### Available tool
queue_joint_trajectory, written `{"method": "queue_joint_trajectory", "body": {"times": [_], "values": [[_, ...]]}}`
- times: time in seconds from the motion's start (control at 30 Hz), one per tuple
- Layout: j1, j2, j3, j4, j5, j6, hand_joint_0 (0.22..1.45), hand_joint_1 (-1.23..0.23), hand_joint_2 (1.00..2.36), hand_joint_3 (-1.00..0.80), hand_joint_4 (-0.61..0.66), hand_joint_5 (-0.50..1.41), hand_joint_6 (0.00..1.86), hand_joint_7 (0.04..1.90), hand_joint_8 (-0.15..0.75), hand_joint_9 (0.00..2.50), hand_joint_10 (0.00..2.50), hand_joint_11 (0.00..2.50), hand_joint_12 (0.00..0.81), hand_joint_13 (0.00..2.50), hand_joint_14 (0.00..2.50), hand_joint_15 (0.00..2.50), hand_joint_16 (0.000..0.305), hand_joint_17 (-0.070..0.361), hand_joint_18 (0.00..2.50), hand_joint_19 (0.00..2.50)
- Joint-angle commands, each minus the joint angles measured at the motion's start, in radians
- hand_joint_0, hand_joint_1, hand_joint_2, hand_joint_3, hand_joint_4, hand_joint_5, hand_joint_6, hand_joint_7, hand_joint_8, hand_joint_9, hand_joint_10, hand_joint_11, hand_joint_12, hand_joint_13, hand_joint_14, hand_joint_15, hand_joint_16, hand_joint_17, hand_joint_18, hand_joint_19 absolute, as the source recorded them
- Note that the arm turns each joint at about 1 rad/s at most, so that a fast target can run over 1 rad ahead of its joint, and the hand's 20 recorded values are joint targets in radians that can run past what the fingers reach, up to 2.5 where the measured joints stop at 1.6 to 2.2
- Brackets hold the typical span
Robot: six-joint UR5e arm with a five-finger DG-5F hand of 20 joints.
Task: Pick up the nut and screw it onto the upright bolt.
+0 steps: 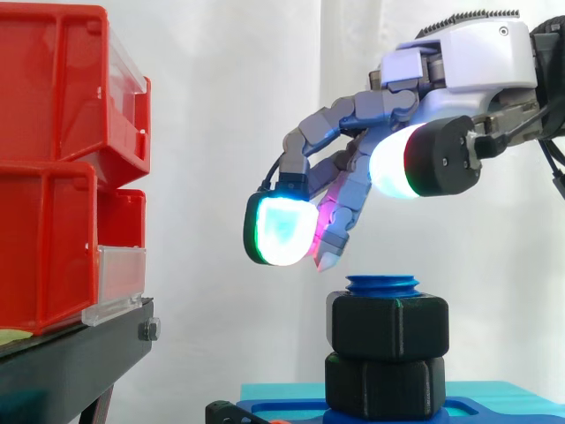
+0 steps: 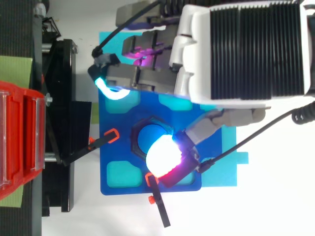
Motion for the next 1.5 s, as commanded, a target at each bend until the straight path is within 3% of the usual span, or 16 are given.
{"method": "queue_joint_trajectory", "body": {"times": [0.0, 0.37, 0.57, 1.47], "values": [[0.016, -0.001, -0.007, 0.017, 0.015, 0.000, 0.48, -0.28, 1.00, -0.50, 0.22, -0.06, 0.50, 0.79, 0.231, 0.94, 0.00, 0.00, 0.216, 0.78, 0.00, 0.00, 0.028, 0.062, 0.43, 0.00], [0.050, -0.001, -0.010, 0.018, 0.041, 0.002, 0.48, -0.27, 1.00, -0.50, 0.21, -0.07, 0.50, 0.78, 0.230, 0.92, 0.00, 0.00, 0.219, 0.76, 0.00, 0.00, 0.028, 0.063, 0.40, 0.00], [0.057, -0.001, -0.020, 0.018, 0.044, 0.002, 0.48, -0.27, 1.00, -0.50, 0.22, -0.06, 0.50, 0.81, 0.231, 0.91, 0.00, 0.00, 0.219, 0.76, 0.00, 0.00, 0.028, 0.063, 0.40, 0.00], [0.053, -0.001, -0.044, 0.012, 0.038, 0.006, 0.48, -0.28, 1.00, -0.50, 0.26, -0.04, 0.50, 0.93, 0.238, 0.92, 0.00, 0.00, 0.213, 0.79, 0.00, 0.00, 0.029, 0.065, 0.42, 0.00]]}}
